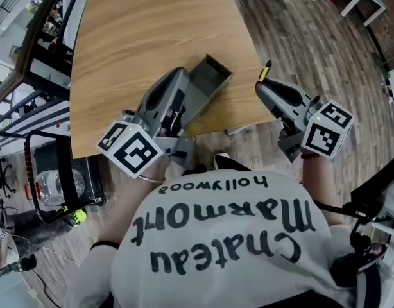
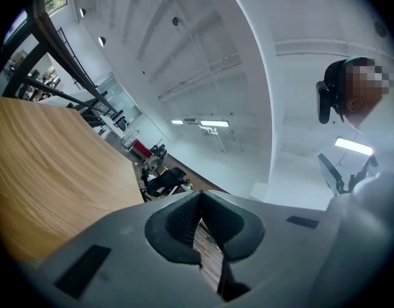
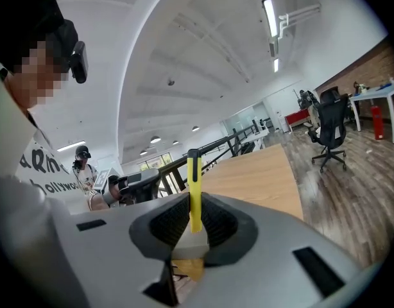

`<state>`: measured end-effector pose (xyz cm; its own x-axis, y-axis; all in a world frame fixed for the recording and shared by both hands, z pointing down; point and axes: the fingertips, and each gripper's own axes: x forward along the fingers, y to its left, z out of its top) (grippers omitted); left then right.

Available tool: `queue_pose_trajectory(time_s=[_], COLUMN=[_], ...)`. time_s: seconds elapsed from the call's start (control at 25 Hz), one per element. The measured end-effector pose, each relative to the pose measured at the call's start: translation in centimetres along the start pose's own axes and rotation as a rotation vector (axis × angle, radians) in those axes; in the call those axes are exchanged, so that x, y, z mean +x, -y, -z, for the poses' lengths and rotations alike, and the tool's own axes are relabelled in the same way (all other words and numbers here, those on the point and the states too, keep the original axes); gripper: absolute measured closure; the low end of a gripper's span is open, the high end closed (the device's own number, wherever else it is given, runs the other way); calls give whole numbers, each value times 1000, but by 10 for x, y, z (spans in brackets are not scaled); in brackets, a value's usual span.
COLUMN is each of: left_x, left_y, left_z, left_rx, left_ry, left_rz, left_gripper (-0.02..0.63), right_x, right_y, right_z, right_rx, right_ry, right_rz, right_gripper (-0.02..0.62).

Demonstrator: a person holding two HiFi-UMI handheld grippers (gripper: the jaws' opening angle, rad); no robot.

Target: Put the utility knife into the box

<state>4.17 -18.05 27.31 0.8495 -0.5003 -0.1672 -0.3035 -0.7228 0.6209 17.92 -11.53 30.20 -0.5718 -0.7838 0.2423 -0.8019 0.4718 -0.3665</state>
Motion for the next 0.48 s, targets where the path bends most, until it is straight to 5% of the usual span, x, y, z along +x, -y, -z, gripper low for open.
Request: queue_pose_trajectory(time_s=[0.48], left_x=[30], left_y=[-27], left_z=[11], left_rx=[11], left_ry=[106], left_rz=[-259], left_gripper=[600], right_x=[12], right_y=[89], right_z=[-19], right_rx=[13], right_ry=[-77], right_rz=[-150], right_gripper=[538])
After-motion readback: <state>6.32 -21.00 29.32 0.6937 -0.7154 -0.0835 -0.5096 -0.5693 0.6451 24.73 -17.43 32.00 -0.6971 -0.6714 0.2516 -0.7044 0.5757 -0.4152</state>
